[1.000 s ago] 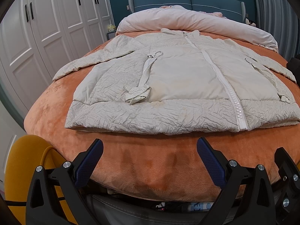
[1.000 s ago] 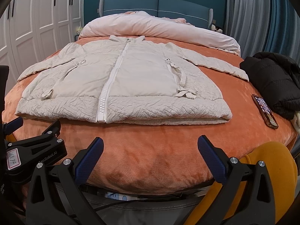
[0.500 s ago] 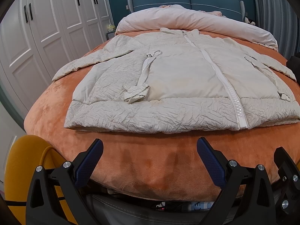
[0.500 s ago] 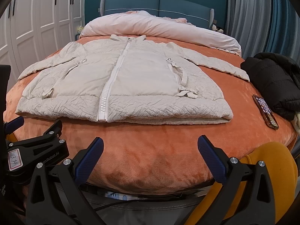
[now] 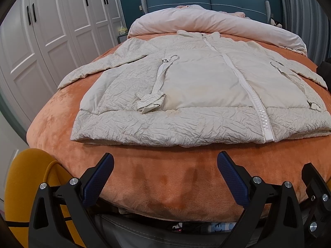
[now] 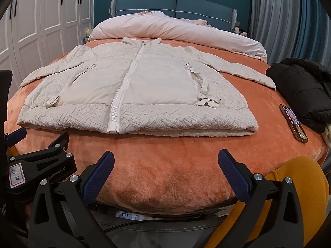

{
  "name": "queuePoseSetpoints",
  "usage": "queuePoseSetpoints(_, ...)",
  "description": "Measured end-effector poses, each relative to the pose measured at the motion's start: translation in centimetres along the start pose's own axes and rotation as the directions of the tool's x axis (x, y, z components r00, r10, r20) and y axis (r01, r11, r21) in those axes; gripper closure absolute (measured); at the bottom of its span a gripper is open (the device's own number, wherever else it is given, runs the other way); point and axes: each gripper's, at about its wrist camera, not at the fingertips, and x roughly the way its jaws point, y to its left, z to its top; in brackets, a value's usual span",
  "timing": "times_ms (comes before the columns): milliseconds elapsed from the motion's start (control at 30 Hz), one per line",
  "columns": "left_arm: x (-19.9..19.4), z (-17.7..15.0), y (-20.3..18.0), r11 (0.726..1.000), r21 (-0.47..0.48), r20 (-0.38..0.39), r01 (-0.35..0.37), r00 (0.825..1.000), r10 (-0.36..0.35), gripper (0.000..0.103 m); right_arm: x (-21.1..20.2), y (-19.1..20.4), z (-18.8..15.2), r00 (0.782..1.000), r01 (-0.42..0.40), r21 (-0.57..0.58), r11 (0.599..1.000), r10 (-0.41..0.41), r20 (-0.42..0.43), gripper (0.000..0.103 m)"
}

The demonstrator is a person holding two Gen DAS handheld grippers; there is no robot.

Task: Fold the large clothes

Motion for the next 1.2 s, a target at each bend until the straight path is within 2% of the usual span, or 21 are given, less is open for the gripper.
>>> queuePoseSetpoints(233,0.0,-0.1,0.4,1.000,-0.014,-0.007,-0.003,1.000,0.002,0.005,0.1,-0.1,0.0,1.000,-0.009,0.010,1.000,0.009,-0.001,0.005)
queuePoseSetpoints(467,0.0,2.3,1.2,0.999,-0.036,-0.016,-0.014,1.000,0.014,0.005,0.8,-2.4,1.7,0.999,-0.050,0.087,0.995,0.050,0.003,0.005)
queuePoseSetpoints(633,0.5,6.8,2.2,0.998,-0.062,0.023,-0.010,1.000,0.012,0.005,2.8,-6.9,6.0,0.997,-0.063,0.148,0.987,0.057,0.047,0.005)
queuePoseSetpoints(800,2.6,12.8,3.7,0.992,-0.125,0.084,0.005,0.996,0.005,0.005,8.0,-15.5,12.2,0.997,-0.037,0.247,0.968,0.019,0.072,0.005)
queuePoseSetpoints(867,4.6,15.3,4.2,0.991,-0.136,0.087,-0.007,0.996,0.019,0.005,11.4,-20.7,14.5,0.997,-0.013,0.338,0.941,-0.012,0.073,0.005)
queuePoseSetpoints(967,8.0,18.4,4.7,0.987,-0.154,0.071,-0.044,0.996,0.055,0.005,16.7,-27.4,16.6,0.998,0.039,0.466,0.884,-0.060,0.029,0.005)
queuePoseSetpoints(1100,12.6,21.2,4.8,0.981,-0.159,0.065,-0.115,0.990,0.126,0.005,23.0,-34.8,17.8,0.991,0.126,0.605,0.786,-0.131,-0.036,0.006)
queuePoseSetpoints(1200,16.9,22.2,4.3,0.976,-0.143,0.019,-0.163,0.986,0.168,0.005,26.9,-39.3,18.0,0.979,0.195,0.675,0.712,-0.182,-0.090,0.008)
